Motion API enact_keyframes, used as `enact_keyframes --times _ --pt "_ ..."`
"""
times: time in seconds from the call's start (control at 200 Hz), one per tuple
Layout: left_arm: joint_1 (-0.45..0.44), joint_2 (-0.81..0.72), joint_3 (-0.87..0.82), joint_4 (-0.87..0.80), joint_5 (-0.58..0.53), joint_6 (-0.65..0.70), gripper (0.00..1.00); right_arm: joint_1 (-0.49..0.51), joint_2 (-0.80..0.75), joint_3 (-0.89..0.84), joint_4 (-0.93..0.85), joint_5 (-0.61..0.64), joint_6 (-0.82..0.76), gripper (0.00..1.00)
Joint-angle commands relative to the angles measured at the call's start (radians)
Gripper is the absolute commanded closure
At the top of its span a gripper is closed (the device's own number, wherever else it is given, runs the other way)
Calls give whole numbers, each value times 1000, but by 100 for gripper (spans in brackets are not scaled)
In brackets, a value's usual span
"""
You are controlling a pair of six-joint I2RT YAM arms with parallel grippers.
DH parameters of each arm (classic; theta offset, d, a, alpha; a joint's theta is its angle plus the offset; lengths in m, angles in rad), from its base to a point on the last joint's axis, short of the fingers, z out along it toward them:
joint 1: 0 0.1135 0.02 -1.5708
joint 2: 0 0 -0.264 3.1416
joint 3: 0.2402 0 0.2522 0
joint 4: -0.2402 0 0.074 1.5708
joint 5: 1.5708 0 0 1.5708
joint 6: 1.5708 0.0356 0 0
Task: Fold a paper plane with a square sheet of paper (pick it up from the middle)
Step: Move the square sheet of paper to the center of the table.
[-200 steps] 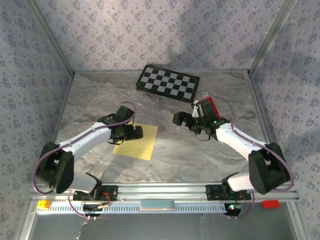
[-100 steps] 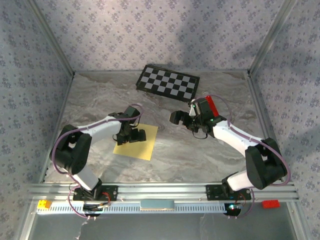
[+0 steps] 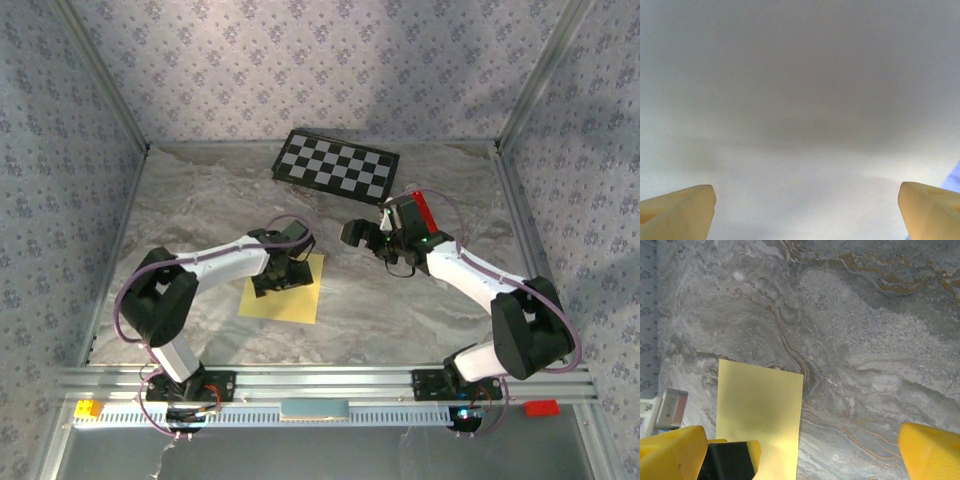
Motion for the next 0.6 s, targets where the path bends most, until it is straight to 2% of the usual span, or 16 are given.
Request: enact_keyframes --times 0.0,0.105,0.28,0.38,0.47,0.6 --pt "13 -26 57 -71 -61 89 7 -2 -55 -20 45 19 0 0" --pt "48 -6 83 -81 10 260 9 -2 -77 -39 40 27 -5 0" --pt "93 75 155 -187 60 409 11 -2 -67 -42 -12 -3 -1 0" --pt "98 126 204 -238 53 439 11 6 -68 -64 -16 -3 29 0" --pt "97 168 246 -258 91 457 10 14 -75 -85 -17 4 50 0" --pt "97 211 277 -274 96 443 10 26 -82 -103 -21 11 64 0"
